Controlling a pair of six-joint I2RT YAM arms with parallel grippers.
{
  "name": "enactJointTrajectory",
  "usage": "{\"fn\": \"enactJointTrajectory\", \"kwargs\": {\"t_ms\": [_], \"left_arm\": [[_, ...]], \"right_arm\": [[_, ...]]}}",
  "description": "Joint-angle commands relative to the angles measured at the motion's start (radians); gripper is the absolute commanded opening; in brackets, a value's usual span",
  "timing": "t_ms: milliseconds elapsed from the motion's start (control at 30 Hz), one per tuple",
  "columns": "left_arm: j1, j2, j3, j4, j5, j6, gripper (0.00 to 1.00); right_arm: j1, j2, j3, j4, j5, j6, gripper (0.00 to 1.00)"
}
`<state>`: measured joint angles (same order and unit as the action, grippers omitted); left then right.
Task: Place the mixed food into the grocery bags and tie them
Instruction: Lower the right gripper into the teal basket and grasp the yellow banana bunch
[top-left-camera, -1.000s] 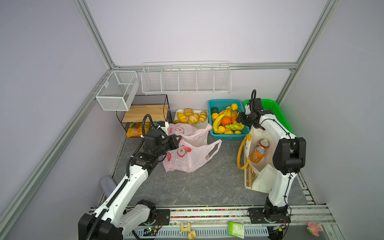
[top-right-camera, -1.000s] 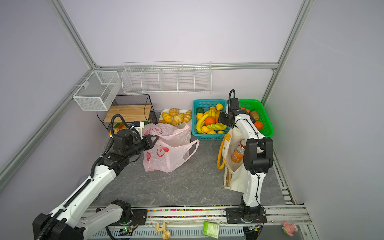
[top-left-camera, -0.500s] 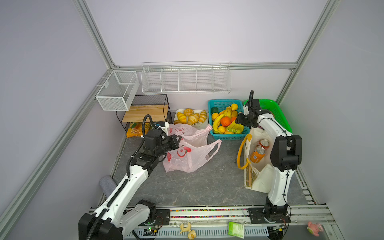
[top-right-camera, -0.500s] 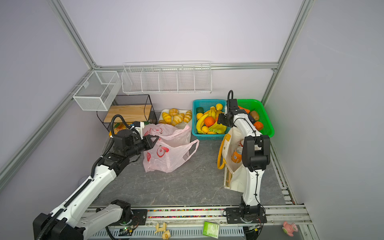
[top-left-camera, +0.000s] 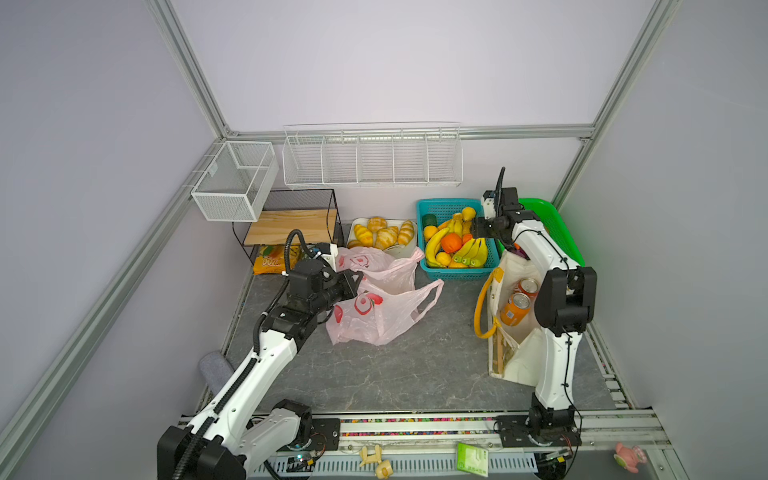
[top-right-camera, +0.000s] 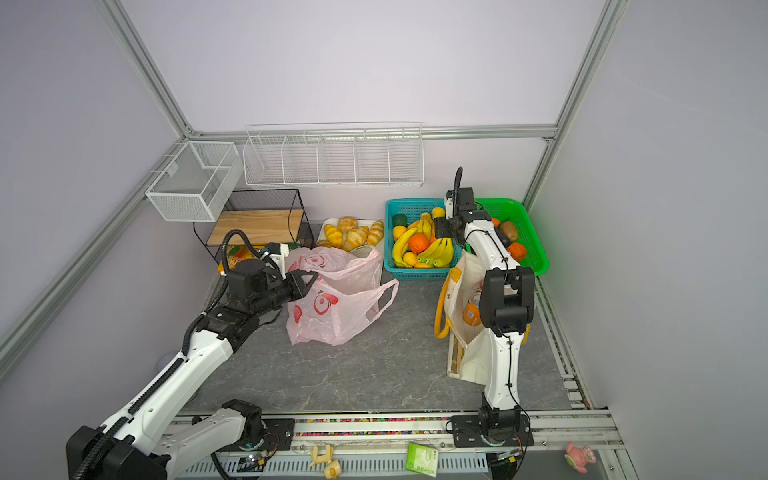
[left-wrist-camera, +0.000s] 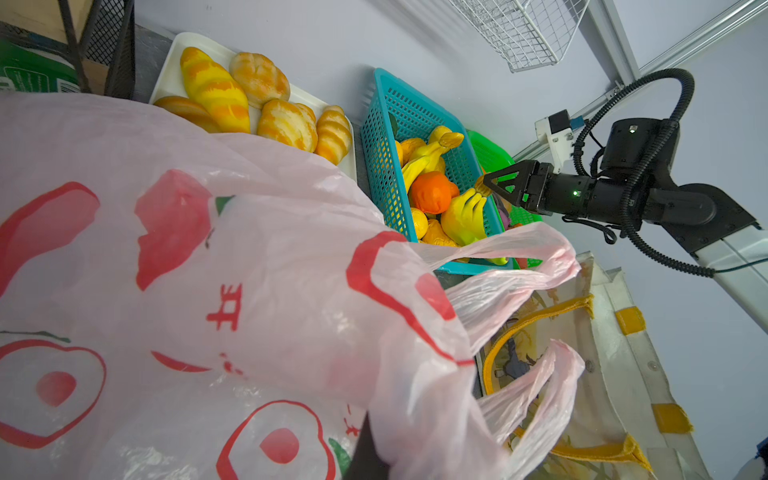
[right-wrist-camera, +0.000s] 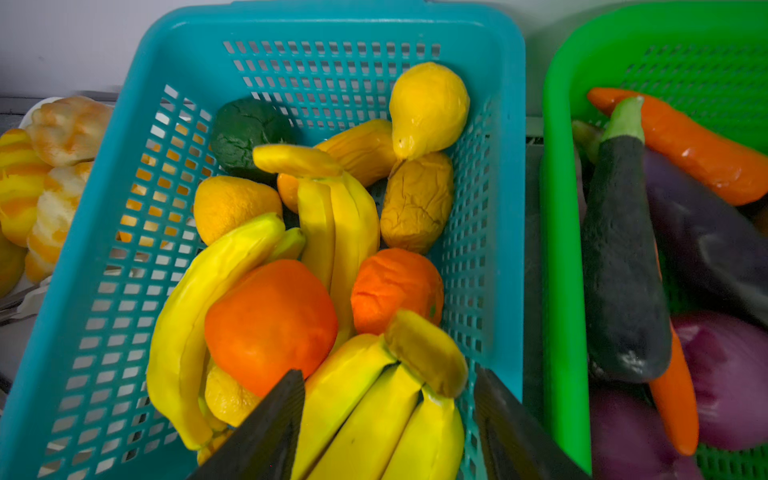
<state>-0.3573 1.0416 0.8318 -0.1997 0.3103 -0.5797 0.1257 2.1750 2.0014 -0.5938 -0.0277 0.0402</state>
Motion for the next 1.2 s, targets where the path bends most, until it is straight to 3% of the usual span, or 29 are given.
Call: {"fn": "enactJointTrajectory", "kwargs": {"t_ms": [0,267,533,867,1167], "left_arm": [[0.004,-0.002,-0.008,0.009,-0.006,0.023,0.0],[0.004,-0.006,-0.007,0.005,-0.005,0.026,0.0],[0.005,-0.007,-0.009,0.002,-0.007,0.026,0.0],[0.005,-0.008,-0.01,0.004,-0.002,0.023,0.0],[0.004,-0.006,-0.012,0.005,-0.002,0.021,0.0]], "right_arm": [[-0.005,0.047,0.064,-0.021,-0.028,-0.087,0.7],[-0.024,0.14,0.213,-0.135,-0.115,-0.242,0.74],[-0.053,0.181,0.291,-0.242,-0.241,-0.33,0.57],[-0.059,0.228,0.356,-0.322,-0.24,-0.406,0.41],[-0.067,0.253,0.383,-0.32,-0.202,-0.434,0.47]]}}
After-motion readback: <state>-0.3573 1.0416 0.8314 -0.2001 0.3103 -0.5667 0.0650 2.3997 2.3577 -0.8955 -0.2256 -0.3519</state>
